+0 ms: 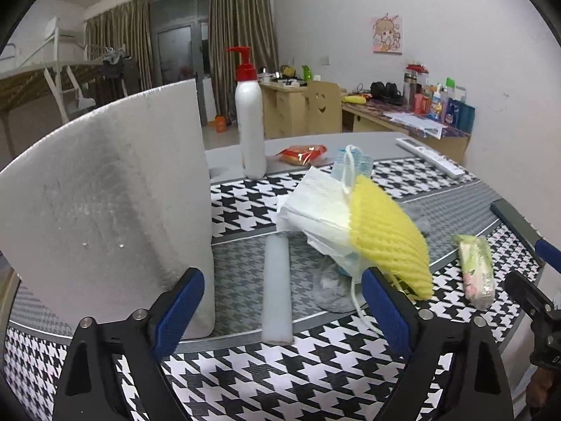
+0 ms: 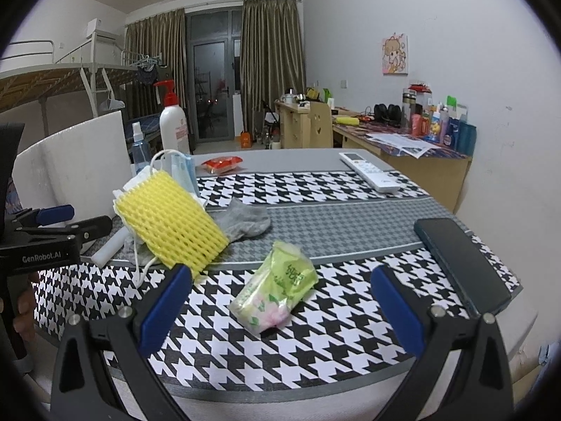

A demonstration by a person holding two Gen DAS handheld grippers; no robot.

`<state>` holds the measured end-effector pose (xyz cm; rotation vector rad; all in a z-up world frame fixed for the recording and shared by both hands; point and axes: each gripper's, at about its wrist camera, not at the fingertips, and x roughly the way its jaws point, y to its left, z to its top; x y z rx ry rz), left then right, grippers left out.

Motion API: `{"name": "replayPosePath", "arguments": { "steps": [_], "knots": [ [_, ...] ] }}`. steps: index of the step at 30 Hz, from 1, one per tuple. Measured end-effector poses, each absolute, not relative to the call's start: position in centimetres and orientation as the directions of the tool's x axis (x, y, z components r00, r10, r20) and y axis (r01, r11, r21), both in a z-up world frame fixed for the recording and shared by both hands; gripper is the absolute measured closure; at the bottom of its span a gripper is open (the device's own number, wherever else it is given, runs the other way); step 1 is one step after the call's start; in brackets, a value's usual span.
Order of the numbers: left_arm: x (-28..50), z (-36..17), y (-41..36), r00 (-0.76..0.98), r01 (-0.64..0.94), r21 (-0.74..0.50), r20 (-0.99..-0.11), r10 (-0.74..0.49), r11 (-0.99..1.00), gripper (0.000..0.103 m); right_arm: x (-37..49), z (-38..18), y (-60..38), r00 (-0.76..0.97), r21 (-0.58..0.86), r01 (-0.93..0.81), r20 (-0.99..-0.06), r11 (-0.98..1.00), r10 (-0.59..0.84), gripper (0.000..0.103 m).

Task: Organize soft objects
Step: 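Reach the right gripper to the green-wrapped packet and close on it, then lift the green packet with the right gripper toward the white foam box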

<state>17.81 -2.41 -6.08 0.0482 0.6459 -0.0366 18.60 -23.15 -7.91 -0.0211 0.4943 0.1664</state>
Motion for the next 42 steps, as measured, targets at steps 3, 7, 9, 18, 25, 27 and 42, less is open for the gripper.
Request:
{"name": "replayPosePath", "arguments": {
  "steps": [3, 7, 9, 18, 25, 27, 42],
  "knots": [
    [18.2, -6.8, -2.8, 0.767, 0.078, 0.035, -0.64, -0.037, 0.996, 0.022, 19.0, -8.1, -23.1, 0.858, 0.022, -0.164, -0.491, 0.986, 0.154, 0.0],
    [18.8, -7.9, -2.7, 0.723, 0.079, 0.021, -0.69, -0.043, 0.997, 0.032, 19.3, -8.2, -23.1, 0.853, 0.021, -0.163, -0.499, 0.986, 0.152, 0.001],
    [19.0, -8.1, -2.5, 0.712, 0.072, 0.015, -0.701, -0.041, 0.997, 0.035, 19.3, -8.2, -23.1, 0.85, 0.025, -0.168, -0.503, 0.986, 0.157, 0.002],
    [19.7, -8.7, -2.1, 0.67, 0.053, 0.022, -0.742, -0.019, 0.998, 0.041, 20.0, -8.7, -22.8, 0.831, 0.031, -0.176, -0.532, 0.984, 0.166, 0.01],
    [20.3, -9.2, -2.0, 0.632, 0.053, 0.021, -0.774, -0.018, 0.998, 0.045, 20.7, -9.2, -22.7, 0.812, 0.031, -0.172, -0.561, 0.985, 0.16, 0.018],
    [20.3, -9.2, -2.0, 0.633, 0.049, 0.023, -0.774, -0.013, 0.999, 0.045, 21.1, -9.5, -22.7, 0.802, 0.036, -0.165, -0.577, 0.986, 0.156, 0.021],
    [20.3, -9.1, -2.1, 0.641, 0.06, 0.033, -0.768, -0.014, 0.998, 0.081, 21.5, -10.6, -21.8, 0.752, 0.038, -0.184, -0.638, 0.982, 0.166, 0.046]
  ]
}}
